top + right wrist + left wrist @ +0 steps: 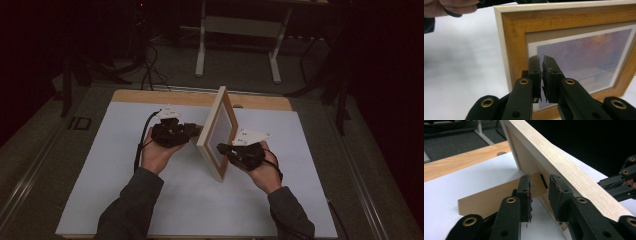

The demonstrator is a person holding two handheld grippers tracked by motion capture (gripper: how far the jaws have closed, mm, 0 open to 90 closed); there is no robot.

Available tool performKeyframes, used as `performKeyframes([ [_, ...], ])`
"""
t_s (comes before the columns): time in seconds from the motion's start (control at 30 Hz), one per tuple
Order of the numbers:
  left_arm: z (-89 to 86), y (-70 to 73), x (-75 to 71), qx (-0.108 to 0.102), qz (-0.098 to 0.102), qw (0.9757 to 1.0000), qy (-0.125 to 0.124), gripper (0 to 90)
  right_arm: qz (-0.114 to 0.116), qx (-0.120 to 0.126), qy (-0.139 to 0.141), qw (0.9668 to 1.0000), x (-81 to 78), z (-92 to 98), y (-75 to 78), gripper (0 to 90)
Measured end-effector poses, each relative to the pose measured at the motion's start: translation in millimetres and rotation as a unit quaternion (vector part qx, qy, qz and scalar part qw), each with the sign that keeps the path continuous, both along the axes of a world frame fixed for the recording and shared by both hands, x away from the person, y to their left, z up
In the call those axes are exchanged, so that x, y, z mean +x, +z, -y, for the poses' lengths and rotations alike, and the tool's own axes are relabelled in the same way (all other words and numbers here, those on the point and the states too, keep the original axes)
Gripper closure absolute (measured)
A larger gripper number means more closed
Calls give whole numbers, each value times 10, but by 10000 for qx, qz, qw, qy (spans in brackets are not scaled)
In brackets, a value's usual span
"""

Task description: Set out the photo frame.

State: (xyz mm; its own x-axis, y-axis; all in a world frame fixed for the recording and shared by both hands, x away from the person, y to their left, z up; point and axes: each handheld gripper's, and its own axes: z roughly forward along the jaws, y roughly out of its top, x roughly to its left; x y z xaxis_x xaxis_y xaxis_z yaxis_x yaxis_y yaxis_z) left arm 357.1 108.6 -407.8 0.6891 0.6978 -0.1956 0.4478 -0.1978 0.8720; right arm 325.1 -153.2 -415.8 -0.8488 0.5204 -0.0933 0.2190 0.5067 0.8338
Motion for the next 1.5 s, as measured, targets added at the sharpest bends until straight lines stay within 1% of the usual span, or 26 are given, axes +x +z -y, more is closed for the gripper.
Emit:
performKeyframes([
  [0.13, -13, 61, -31, -11, 60, 9999, 133, 680, 11, 0, -78, 10000, 15, 57, -2, 826],
  [0.2, -19, 93, -49, -86, 49, 9998, 192, 662, 4, -7, -128, 9999, 29, 96, -3, 810],
  [0.27, -21, 109, -58, -102, 42, 9997, 226, 640, 7, 1, -179, 9998, 36, 114, -4, 796],
  [0.3, -16, 136, -77, -125, 25, 9995, 292, 640, 18, 1, -221, 9998, 45, 135, -3, 782],
  [0.33, -11, 149, -89, -150, 29, 9994, 318, 616, 11, 14, -322, 9995, 60, 171, -5, 766],
  [0.43, 7, 186, -125, -210, 53, 9991, 375, 563, -5, -18, -420, 9991, 79, 220, -1, 739],
  [0.5, 24, 203, -147, -249, 46, 9990, 356, 520, 18, -29, -460, 9989, 97, 249, 2, 720],
  [0.6, 62, 216, -182, -184, 95, 9991, 374, 485, 11, -28, -554, 9985, 120, 289, 15, 699],
  [0.77, 98, 223, -216, -239, 4, 9992, 327, 426, 10, -23, -638, 9980, 150, 345, 34, 677],
  [0.9, 149, 225, -252, -250, -7, 9993, 284, 394, -4, -28, -717, 9974, 182, 386, 56, 668],
  [1.13, 221, 205, -303, -161, 24, 9994, 311, 356, 5, -31, -832, 9965, 228, 454, 92, 654],
  [1.23, 254, 193, -332, -43, 78, 9994, 320, 344, 11, -51, -869, 9962, 251, 476, 97, 652],
  [1.33, 289, 168, -357, 27, 110, 9992, 375, 338, 5, -91, -908, 9958, 274, 498, 105, 650],
  [1.5, 324, 114, -374, 23, 75, 9992, 392, 339, 3, -98, -968, 9953, 303, 525, 120, 648],
])
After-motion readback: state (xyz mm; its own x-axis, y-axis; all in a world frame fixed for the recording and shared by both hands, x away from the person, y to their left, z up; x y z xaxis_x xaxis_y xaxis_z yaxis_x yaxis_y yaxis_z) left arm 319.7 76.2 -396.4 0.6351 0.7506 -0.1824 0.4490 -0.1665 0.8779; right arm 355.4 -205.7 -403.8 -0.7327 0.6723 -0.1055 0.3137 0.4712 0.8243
